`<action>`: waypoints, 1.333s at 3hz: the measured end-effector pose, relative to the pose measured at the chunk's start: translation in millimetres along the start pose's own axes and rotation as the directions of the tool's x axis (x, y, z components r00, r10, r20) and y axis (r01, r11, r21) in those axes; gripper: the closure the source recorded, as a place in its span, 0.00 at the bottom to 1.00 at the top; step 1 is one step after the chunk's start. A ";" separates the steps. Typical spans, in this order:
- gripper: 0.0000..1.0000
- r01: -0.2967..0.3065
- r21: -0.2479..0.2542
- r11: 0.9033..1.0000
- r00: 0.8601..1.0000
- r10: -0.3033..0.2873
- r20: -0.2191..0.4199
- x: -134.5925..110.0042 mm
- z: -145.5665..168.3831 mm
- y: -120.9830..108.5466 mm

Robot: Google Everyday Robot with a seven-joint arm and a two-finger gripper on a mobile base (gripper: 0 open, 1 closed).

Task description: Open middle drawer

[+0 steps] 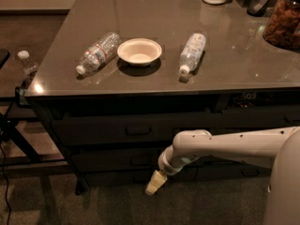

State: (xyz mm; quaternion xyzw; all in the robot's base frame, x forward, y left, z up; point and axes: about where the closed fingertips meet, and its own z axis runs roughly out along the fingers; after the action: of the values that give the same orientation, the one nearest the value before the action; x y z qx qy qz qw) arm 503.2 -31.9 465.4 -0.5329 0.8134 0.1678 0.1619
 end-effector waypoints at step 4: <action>0.00 -0.020 0.140 0.990 0.999 0.015 0.034 -13.2 32.2 -46.1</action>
Offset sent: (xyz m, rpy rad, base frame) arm 0.0352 0.0083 -0.0177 -0.0122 -0.1149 -0.1215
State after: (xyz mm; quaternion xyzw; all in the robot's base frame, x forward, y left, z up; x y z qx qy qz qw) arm 553.4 -24.2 437.9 -0.5102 0.8251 0.1203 0.2107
